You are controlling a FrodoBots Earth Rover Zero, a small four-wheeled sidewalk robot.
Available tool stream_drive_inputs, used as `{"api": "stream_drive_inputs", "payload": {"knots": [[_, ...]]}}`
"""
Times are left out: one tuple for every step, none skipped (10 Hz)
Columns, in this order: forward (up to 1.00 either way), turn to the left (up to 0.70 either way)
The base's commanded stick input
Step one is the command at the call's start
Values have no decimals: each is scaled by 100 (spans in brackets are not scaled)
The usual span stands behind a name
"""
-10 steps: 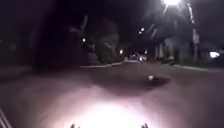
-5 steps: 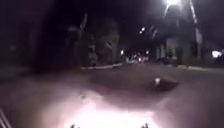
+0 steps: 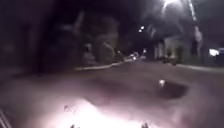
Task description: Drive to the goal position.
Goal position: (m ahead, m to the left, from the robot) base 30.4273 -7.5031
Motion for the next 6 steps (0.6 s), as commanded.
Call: {"api": "stream_drive_inputs", "payload": {"knots": [[85,0],[85,-27],[85,-34],[85,-18],[85,0],[85,0]]}}
